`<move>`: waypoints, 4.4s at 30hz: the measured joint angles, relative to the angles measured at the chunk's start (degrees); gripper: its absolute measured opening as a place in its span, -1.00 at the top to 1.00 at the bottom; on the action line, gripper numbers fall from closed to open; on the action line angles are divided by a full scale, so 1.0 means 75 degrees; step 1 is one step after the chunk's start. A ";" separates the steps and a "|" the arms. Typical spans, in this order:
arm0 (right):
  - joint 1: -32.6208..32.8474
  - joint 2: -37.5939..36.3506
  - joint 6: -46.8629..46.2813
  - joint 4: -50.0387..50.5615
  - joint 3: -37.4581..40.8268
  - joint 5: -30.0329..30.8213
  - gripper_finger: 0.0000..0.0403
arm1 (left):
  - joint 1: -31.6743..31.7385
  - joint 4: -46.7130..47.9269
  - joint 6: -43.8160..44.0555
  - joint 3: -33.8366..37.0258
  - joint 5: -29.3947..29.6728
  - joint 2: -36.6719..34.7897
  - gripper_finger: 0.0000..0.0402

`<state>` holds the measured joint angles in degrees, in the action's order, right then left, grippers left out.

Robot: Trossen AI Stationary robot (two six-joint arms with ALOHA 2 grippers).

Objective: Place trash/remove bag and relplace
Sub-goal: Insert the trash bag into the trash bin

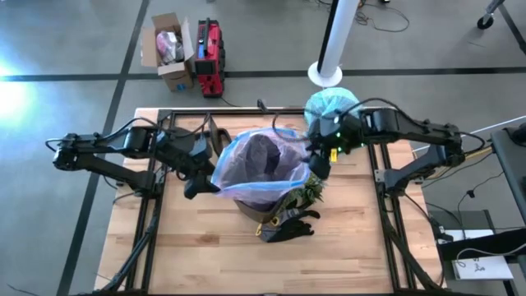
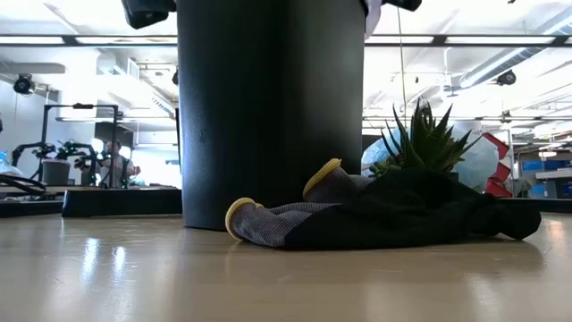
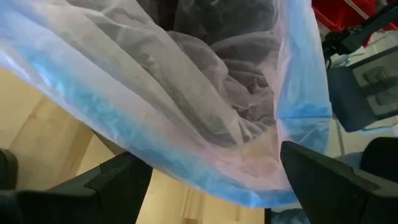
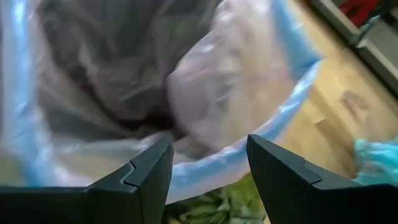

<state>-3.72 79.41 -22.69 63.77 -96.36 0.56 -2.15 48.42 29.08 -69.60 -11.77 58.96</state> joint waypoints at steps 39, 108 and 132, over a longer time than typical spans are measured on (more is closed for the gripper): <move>0.2680 -0.0002 -0.0173 -0.1028 0.0522 0.3362 0.05 | -0.1708 -0.0098 0.1041 -0.0041 0.1378 0.0280 -0.66; 0.3979 0.1708 -0.0036 -0.2138 0.0525 0.2267 0.05 | -0.1699 -0.0458 0.0593 -0.0099 0.3787 0.0518 -0.66; 0.3460 -0.0445 -0.0571 -0.1348 0.0519 0.4812 0.05 | -0.1345 -0.0420 0.0214 -0.0099 0.5986 0.0352 -0.66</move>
<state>22.23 76.07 -26.97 53.67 -92.47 36.65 -12.24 45.28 30.68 -70.35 33.12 61.60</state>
